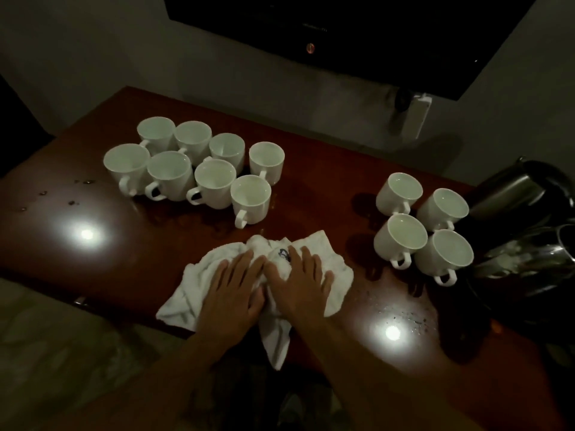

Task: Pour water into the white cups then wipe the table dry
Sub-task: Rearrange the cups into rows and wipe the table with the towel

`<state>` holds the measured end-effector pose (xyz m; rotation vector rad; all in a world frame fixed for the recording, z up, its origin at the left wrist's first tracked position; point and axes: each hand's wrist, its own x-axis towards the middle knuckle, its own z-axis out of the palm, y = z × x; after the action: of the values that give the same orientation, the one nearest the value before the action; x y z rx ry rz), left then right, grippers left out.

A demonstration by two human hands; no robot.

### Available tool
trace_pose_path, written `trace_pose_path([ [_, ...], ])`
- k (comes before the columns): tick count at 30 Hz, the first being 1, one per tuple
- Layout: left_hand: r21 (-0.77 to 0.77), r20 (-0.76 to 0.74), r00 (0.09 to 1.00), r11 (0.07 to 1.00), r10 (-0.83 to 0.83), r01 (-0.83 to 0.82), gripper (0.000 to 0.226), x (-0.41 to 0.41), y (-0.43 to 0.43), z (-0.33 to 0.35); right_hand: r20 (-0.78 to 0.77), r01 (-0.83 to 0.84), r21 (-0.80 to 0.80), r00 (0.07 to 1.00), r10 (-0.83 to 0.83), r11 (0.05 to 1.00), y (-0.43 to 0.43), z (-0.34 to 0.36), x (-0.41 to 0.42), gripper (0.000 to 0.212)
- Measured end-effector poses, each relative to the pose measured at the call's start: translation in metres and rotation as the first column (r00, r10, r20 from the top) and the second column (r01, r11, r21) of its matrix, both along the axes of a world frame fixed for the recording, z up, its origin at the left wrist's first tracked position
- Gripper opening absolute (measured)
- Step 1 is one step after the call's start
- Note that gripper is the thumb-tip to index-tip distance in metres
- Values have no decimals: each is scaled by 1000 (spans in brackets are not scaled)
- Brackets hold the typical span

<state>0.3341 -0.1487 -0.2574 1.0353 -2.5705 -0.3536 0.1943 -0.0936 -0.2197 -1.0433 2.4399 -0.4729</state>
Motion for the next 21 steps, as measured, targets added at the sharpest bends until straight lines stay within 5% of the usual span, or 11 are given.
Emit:
trace_pose_path([
  [9, 56, 264, 952, 988, -156, 146, 67, 29, -20, 50, 42, -12, 76, 999, 9, 997, 14, 36, -5, 85],
  [17, -20, 151, 987, 998, -54, 58, 70, 35, -62, 113, -55, -5, -14, 998, 4, 1000, 6, 92, -22, 83],
  [21, -61, 98, 995, 998, -24, 30, 54, 22, -89, 139, -101, -55, -7, 993, 54, 998, -30, 117, -33, 84],
])
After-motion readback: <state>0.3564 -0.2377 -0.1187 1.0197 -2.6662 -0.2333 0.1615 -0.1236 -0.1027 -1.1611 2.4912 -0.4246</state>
